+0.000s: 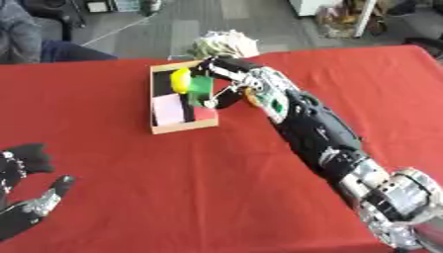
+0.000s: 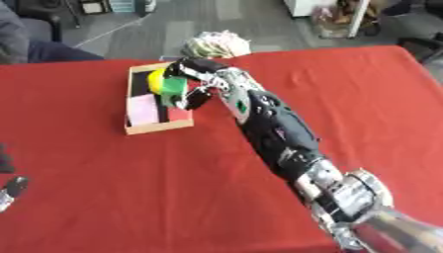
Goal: Pick up objects on the table and place them in the box.
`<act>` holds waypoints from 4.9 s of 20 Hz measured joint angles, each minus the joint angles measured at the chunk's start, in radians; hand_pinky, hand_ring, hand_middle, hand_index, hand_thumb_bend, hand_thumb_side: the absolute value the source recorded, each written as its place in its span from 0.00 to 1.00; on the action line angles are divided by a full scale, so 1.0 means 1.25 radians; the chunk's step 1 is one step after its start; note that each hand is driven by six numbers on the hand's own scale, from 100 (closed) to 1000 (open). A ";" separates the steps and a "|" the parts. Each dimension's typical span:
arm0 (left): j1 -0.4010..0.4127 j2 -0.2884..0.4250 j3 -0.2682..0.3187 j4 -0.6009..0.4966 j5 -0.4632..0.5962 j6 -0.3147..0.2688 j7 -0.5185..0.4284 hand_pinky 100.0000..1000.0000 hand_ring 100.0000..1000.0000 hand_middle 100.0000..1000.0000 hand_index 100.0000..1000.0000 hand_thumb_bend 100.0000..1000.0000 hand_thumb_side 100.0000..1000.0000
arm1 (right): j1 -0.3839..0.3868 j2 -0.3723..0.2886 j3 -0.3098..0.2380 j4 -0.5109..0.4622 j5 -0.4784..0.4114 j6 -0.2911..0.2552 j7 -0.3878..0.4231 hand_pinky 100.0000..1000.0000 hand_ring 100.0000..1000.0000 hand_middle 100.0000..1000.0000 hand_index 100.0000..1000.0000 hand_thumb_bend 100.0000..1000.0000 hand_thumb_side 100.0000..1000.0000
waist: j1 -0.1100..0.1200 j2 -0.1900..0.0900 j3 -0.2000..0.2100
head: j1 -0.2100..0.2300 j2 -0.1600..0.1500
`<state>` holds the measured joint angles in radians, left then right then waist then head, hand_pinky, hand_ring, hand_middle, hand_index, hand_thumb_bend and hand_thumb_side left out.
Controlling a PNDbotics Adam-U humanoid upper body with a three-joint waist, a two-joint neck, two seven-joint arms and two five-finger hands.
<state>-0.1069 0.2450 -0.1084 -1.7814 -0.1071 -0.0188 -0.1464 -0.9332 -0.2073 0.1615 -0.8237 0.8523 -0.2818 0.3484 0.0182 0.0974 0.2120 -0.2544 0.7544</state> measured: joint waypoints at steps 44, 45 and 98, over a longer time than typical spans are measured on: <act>0.002 -0.005 0.005 0.001 0.000 0.005 0.009 0.73 0.55 0.54 0.74 0.54 0.20 | 0.008 -0.123 -0.066 0.012 -0.036 0.094 0.094 0.82 0.86 0.88 0.96 0.29 0.13 | -0.017 0.000 -0.028 | 0.005 -0.013; 0.002 -0.005 0.005 0.001 0.000 0.005 0.009 0.73 0.55 0.54 0.74 0.54 0.20 | 0.009 -0.123 -0.074 0.030 -0.021 0.102 0.092 0.82 0.86 0.88 0.96 0.29 0.13 | -0.017 0.000 -0.028 | 0.005 -0.014; -0.044 -0.006 -0.024 -0.005 0.012 0.002 -0.023 0.73 0.55 0.54 0.74 0.54 0.20 | -0.069 -0.068 -0.119 0.132 0.000 0.184 -0.221 0.65 0.53 0.47 0.58 0.12 0.00 | -0.033 0.024 0.142 | -0.103 -0.077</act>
<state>-0.1619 0.2373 -0.1386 -1.7881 -0.0918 -0.0169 -0.1754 -1.0191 -0.2926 0.0132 -0.6590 0.8525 -0.0523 0.0721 -0.0231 0.1274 0.3898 -0.3832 0.6586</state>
